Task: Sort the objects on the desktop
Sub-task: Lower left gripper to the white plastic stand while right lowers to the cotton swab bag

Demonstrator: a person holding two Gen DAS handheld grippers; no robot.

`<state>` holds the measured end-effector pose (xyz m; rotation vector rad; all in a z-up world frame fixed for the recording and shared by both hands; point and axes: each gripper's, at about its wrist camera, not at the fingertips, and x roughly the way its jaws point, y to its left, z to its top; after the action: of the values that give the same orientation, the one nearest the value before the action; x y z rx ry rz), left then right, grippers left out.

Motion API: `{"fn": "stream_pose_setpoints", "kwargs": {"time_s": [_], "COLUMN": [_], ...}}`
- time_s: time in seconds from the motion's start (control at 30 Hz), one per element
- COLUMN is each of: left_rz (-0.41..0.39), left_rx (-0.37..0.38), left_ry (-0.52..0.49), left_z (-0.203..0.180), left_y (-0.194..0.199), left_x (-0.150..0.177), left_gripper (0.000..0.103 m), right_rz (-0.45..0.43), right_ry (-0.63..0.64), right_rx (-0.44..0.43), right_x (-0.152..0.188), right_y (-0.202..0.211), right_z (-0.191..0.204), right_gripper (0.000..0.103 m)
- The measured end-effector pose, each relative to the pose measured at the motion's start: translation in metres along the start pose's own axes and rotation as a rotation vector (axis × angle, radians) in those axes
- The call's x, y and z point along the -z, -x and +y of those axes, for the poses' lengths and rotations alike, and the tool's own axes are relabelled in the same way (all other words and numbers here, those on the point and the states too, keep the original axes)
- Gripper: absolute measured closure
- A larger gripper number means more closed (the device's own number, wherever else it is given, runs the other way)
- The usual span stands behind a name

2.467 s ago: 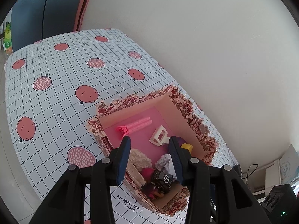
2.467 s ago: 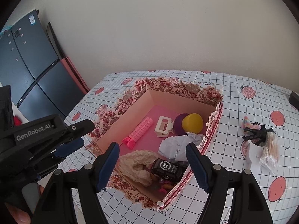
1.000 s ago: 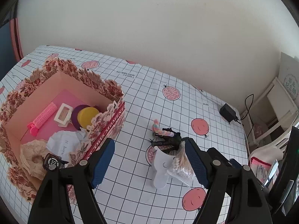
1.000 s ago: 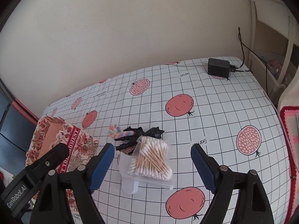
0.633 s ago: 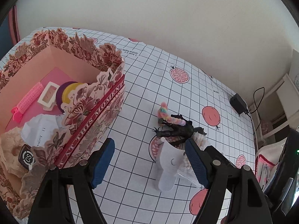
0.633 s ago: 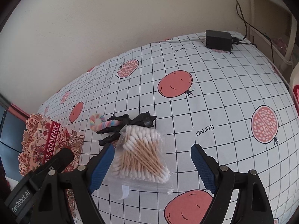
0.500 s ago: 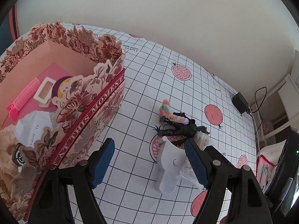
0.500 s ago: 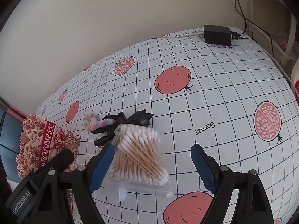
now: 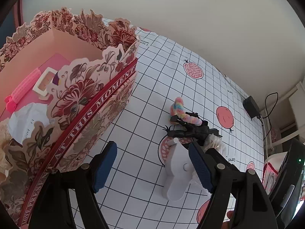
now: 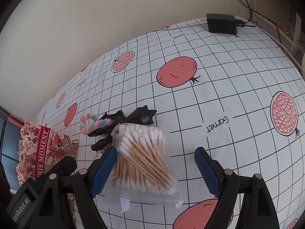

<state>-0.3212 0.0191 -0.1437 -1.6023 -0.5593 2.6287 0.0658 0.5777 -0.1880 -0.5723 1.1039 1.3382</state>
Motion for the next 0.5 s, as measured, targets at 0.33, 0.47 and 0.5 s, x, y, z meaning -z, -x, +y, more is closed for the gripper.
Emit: {"fn": "stream_pose_setpoints", "kwargs": {"time_s": [0.33,0.47,0.5], "left_rz": [0.015,0.017,0.018], "left_rx": [-0.019,-0.02,-0.019], "left_ry": [-0.005,-0.007,-0.008], "left_z": [-0.0015,-0.0008,-0.0007], "left_y": [-0.0015,-0.0019,-0.002], "left_x": [0.0013,0.0015,0.0014], "left_gripper": [0.025,0.025,0.025], "right_rz": [-0.017,-0.017,-0.016], "right_ry": [0.027,0.045,0.043], "right_rx": [0.026,0.032,0.034], "right_x": [0.0016,0.0021,0.0019], "right_y": [0.0004,-0.0001,-0.0002], "right_z": [0.0027,0.0035,0.003], "right_gripper": [0.027,0.034,0.039]}}
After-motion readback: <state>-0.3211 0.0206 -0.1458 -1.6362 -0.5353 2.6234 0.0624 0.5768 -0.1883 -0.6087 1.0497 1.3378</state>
